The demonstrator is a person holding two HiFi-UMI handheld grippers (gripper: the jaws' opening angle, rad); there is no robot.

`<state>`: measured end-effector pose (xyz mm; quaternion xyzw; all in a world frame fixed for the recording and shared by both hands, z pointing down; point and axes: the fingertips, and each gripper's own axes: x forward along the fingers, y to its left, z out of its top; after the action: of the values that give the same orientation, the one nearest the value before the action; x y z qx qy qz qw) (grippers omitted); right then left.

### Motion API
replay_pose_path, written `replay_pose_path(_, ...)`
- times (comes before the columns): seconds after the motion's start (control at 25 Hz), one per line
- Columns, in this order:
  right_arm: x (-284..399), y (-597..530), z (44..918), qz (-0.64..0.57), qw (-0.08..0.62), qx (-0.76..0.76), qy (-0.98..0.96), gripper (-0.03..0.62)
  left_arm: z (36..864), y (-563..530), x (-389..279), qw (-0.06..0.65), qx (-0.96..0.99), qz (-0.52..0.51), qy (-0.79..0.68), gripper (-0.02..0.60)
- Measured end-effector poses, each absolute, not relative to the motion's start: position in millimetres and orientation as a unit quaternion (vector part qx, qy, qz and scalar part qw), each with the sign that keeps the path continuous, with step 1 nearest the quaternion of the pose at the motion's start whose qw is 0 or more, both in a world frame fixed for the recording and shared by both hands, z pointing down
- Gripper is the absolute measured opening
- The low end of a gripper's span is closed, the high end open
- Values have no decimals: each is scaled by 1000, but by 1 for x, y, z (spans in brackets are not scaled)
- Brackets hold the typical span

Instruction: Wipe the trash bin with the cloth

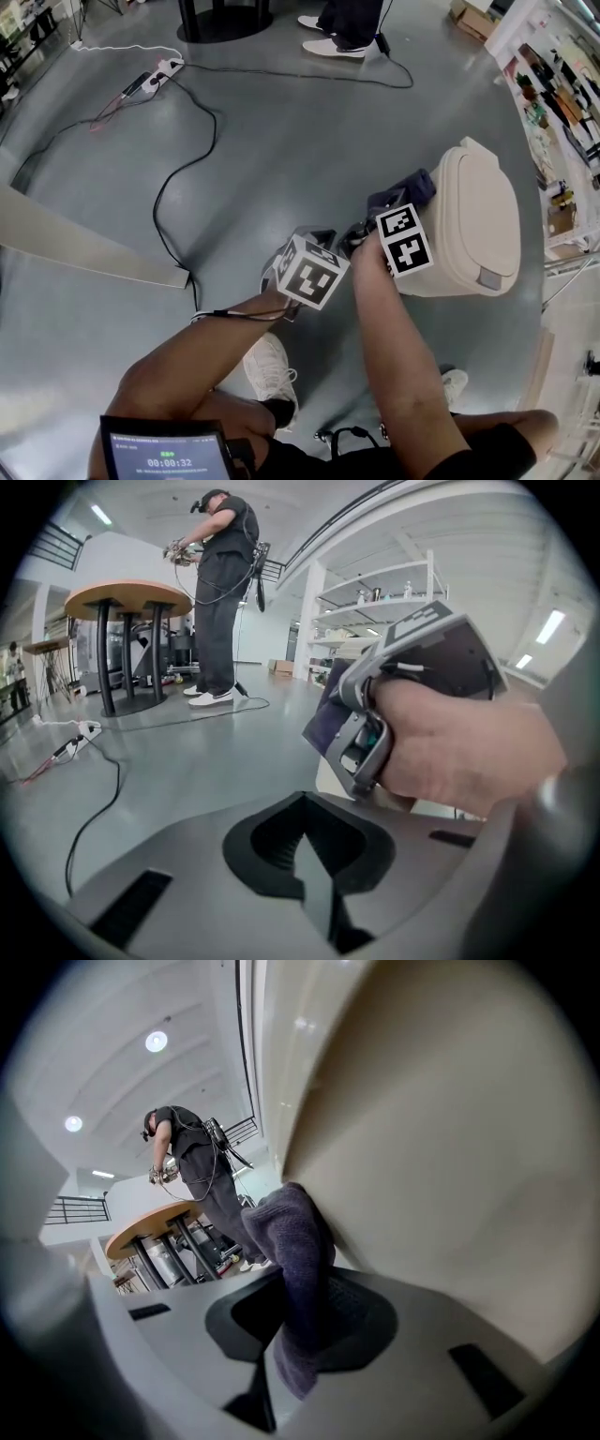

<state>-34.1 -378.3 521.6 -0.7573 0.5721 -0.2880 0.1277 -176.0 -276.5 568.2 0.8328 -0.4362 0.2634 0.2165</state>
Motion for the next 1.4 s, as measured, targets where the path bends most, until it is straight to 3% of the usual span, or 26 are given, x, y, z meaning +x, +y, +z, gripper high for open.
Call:
replay_pose_path(0.96,-41,-346,693,-379,-30,-741,553,74,589,-277,-204,231,813,280,-456,-2)
replay_pose_path(1.2,-56,-344,684,-380,-24,-724,575,74,583,-281,-201,204,818,284,-457,-3)
replay_pose_path(1.4,-85,-337,628,-329,-18,-680,655,74,560,-285,-199,182,825,270,-461,-2)
